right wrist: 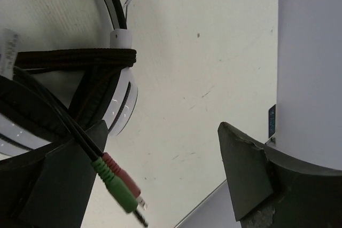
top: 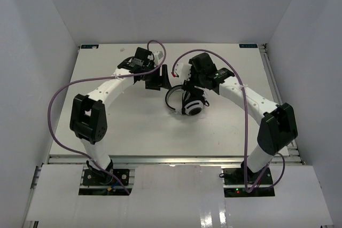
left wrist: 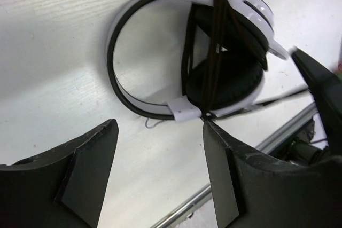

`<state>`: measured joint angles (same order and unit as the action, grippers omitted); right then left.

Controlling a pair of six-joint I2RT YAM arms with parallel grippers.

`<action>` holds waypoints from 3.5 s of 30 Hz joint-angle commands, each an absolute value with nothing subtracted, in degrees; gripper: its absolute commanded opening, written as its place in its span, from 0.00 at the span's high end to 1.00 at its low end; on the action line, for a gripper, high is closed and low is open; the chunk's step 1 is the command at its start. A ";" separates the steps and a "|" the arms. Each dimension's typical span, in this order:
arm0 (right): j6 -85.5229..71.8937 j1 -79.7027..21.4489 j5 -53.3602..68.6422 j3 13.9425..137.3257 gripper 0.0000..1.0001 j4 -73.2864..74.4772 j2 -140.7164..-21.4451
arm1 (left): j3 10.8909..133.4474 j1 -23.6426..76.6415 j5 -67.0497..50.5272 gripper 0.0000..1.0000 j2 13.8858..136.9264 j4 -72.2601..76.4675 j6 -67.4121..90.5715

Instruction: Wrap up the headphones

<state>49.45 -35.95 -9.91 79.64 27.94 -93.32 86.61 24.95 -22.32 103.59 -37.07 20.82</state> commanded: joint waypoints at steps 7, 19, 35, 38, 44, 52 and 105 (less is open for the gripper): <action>42.59 -33.19 -3.79 85.76 0.10 38.34 -98.51 | 78.47 23.78 -26.60 0.24 89.86 -34.03 19.27; 40.80 -25.76 22.58 94.69 0.10 46.65 -100.65 | 67.43 23.31 -31.75 0.21 74.48 -30.02 20.53; 21.14 -22.06 34.55 79.65 0.10 30.98 -78.09 | 47.07 23.29 -33.17 0.16 48.56 -9.68 28.17; 14.55 -22.00 23.88 66.69 0.10 20.28 -66.90 | 40.63 23.29 -30.55 0.11 40.44 -6.46 31.93; 9.26 -17.63 10.22 54.44 0.10 15.64 -51.72 | 34.34 23.29 -23.44 0.04 27.47 -7.28 36.16; 4.29 -10.96 6.98 49.03 0.10 16.71 -43.33 | 35.32 23.29 -16.05 0.02 17.84 -18.48 31.46; 8.26 -4.92 8.17 46.53 0.10 18.28 -42.01 | 32.03 23.29 -15.38 0.02 9.32 -25.75 29.23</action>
